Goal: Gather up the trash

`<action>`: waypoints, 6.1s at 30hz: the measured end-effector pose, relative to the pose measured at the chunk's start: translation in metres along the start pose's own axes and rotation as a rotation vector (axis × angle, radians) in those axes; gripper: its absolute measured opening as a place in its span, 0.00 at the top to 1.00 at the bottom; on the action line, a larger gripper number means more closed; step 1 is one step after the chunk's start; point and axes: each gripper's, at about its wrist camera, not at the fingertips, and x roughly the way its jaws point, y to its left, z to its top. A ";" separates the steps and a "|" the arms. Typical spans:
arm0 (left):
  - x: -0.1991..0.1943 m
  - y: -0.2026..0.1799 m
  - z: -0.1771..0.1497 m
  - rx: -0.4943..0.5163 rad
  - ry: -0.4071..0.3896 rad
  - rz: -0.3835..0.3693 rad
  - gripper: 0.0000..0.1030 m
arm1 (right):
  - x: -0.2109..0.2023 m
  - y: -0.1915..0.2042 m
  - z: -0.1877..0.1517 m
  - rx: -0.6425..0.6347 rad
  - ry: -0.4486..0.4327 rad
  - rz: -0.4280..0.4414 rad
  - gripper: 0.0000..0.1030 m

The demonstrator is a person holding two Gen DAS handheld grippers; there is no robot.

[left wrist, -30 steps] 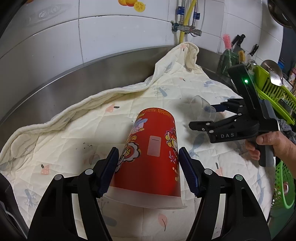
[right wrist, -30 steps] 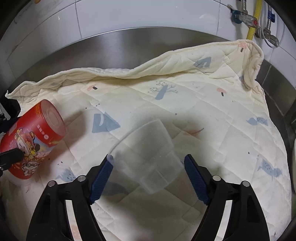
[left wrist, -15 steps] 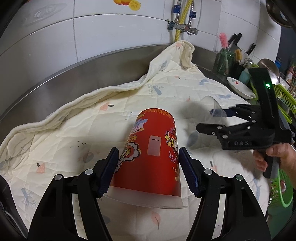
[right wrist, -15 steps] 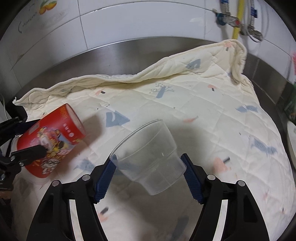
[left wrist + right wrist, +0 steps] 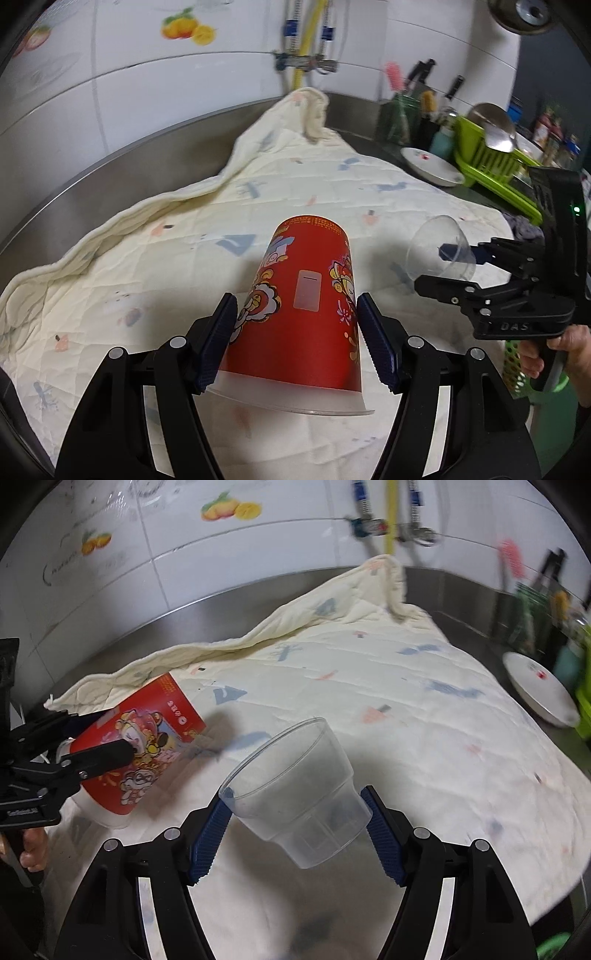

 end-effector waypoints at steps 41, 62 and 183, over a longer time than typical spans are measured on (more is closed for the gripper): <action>0.000 -0.329 -0.034 0.444 0.097 -0.465 0.36 | -0.259 -0.197 -0.297 0.658 -0.078 -0.533 0.32; 0.043 -0.427 -0.038 0.507 0.181 -0.530 0.36 | -0.298 -0.185 -0.320 0.682 -0.163 -0.548 0.19; -0.114 -0.068 -0.092 0.058 -0.075 -0.031 0.05 | -0.210 0.048 -0.176 0.371 -0.200 -0.421 0.10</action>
